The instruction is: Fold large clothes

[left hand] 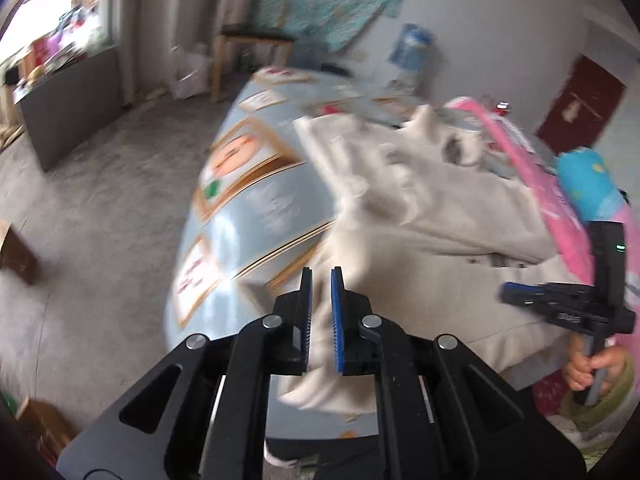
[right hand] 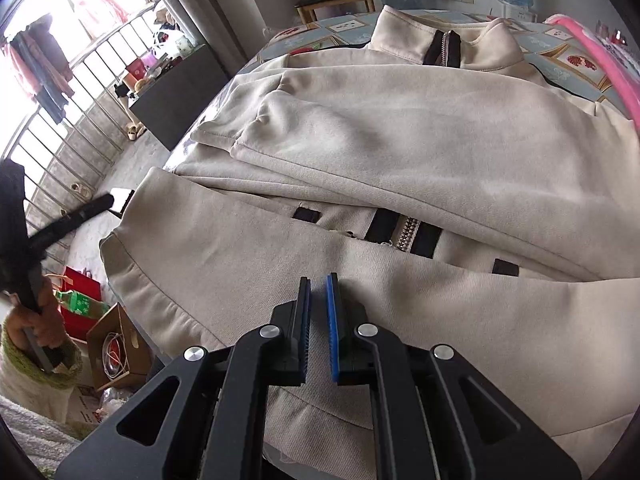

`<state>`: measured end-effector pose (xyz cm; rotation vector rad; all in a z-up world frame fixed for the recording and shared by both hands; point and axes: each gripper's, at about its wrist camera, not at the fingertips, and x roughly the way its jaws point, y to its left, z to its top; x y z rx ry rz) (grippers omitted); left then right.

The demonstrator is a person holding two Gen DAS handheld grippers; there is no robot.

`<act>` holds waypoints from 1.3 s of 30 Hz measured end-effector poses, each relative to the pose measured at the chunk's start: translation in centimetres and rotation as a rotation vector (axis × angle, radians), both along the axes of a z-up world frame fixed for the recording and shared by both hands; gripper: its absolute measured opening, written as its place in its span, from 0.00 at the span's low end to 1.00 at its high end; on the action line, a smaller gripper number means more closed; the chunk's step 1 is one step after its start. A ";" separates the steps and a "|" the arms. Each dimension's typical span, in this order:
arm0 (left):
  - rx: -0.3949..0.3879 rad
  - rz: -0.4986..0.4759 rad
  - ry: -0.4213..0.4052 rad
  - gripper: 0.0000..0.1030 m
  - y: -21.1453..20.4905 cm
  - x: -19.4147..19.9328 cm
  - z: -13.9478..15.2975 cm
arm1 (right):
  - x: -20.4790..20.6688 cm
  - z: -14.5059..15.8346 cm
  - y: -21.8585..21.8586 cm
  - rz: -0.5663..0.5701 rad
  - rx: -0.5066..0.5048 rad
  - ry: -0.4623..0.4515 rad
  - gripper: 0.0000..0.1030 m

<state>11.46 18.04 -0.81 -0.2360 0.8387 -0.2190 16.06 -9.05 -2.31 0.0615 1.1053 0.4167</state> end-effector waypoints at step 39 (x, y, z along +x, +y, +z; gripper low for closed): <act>0.081 -0.313 0.072 0.18 -16.7 1.9 -4.2 | -1.3 2.1 -10.9 -0.288 0.007 -0.049 0.09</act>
